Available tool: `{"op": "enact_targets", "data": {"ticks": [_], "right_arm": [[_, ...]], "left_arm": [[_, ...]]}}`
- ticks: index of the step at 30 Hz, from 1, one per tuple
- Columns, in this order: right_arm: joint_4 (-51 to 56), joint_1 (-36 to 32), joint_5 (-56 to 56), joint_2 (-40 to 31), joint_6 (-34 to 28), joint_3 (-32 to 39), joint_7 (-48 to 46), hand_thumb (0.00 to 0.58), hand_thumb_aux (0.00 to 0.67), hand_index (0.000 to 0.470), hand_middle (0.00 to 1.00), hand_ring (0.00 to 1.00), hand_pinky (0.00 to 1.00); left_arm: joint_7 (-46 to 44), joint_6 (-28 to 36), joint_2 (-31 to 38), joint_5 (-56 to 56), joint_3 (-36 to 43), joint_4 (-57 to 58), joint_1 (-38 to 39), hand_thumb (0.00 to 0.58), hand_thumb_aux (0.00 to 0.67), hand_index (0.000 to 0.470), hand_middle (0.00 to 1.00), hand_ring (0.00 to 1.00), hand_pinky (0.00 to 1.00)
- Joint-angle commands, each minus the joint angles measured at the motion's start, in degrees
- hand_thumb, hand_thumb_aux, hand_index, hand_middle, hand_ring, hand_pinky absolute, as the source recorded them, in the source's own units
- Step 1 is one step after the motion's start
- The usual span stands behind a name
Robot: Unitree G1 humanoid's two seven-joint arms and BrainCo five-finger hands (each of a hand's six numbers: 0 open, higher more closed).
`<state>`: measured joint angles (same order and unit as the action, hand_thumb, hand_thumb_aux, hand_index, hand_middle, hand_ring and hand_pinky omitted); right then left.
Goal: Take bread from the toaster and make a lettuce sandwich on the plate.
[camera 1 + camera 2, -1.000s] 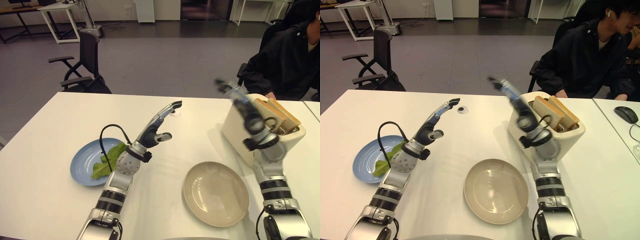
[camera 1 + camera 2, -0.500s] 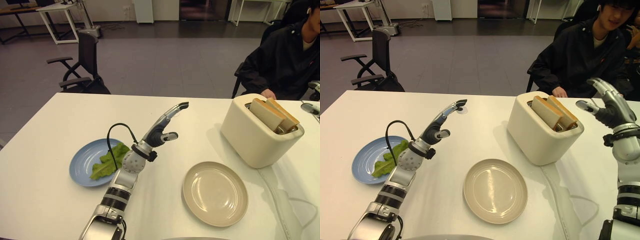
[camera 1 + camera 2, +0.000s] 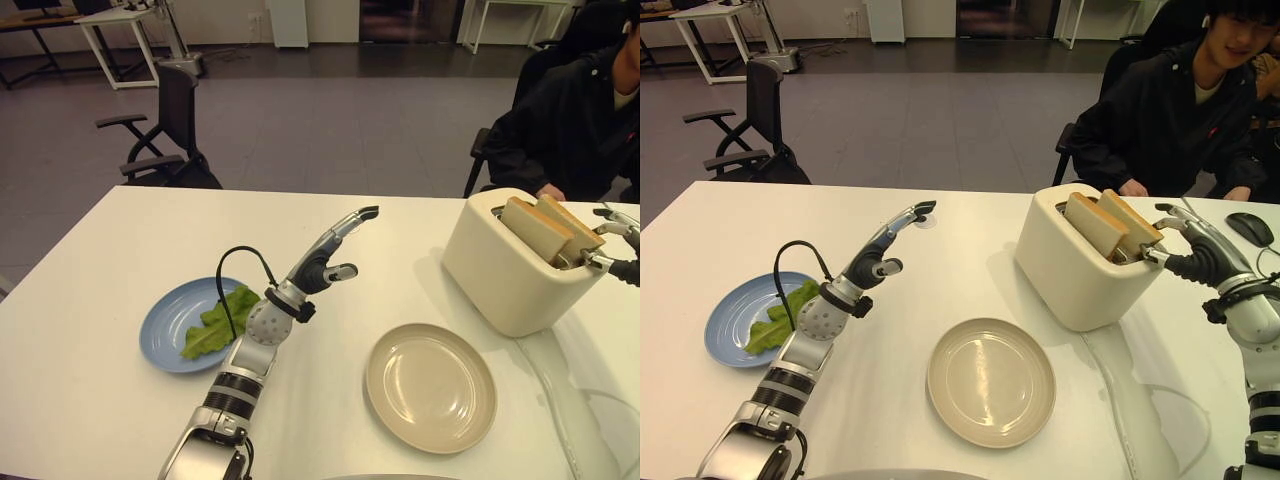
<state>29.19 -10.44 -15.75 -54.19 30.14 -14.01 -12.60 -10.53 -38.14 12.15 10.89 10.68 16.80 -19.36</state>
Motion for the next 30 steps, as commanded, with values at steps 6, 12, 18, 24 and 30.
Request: {"op": "enact_targets", "data": {"ticks": [6,12,18,24,30], "right_arm": [[-1.12,-1.82,2.16,1.54,-1.19,0.99,-0.13,0.580,0.670,0.470,0.00,0.00,0.00],[-0.32,-4.06,6.48,3.84,-4.83,0.51,-2.36,0.580,0.670,0.470,0.00,0.00,0.00],[-4.64,-5.13,19.83,6.61,-7.55,-3.36,-9.18,0.580,0.670,0.470,0.00,0.00,0.00],[-13.92,-4.02,37.20,3.77,-11.82,-14.29,-18.71,0.580,0.670,0.470,0.00,0.00,0.00],[-17.91,-5.20,47.96,1.38,-16.76,-16.99,-32.07,0.580,0.670,0.470,0.00,0.00,0.00]], "left_arm": [[-0.63,-0.18,0.24,0.73,0.41,1.20,-0.69,0.000,0.000,0.000,0.00,0.00,0.00],[-0.70,-0.17,0.31,0.83,0.41,1.21,-0.53,0.000,0.000,0.000,0.00,0.00,0.00],[-0.59,-0.11,0.49,0.89,0.22,1.06,-0.33,0.000,0.000,0.000,0.00,0.00,0.00],[-0.44,-0.20,0.59,1.03,0.09,1.34,-0.47,0.000,0.000,0.000,0.00,0.00,0.00],[-0.18,-0.51,1.38,1.33,-0.61,1.82,-1.23,0.000,0.000,0.000,0.00,0.00,0.00]]}}
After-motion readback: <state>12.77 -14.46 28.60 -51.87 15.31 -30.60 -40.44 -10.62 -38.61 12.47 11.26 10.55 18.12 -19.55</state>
